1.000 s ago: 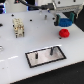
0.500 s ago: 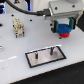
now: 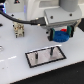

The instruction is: Insert the blue gear onto the right peg, followed by the red gear

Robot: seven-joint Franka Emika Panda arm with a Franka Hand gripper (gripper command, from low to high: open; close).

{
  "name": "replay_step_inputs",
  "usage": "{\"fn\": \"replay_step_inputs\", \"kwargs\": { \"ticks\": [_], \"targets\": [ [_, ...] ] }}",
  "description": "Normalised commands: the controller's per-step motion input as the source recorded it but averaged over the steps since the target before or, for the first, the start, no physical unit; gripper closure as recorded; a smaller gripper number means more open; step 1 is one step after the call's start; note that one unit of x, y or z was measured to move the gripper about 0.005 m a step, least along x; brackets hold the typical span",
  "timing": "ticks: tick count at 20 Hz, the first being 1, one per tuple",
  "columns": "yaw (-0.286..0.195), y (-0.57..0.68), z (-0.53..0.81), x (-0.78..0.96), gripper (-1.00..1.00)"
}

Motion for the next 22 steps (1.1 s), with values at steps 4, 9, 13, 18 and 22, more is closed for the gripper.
{"fn": "replay_step_inputs", "kwargs": {
  "ticks": [4,9,13,18,22],
  "targets": [
    [0.0,-0.27,0.0,0.43,1.0],
    [0.0,-0.23,-0.02,0.35,1.0],
    [0.0,-0.17,-0.02,0.36,1.0],
    [0.0,-0.11,-0.08,0.32,1.0],
    [0.0,0.0,0.15,0.22,1.0]
  ]
}}
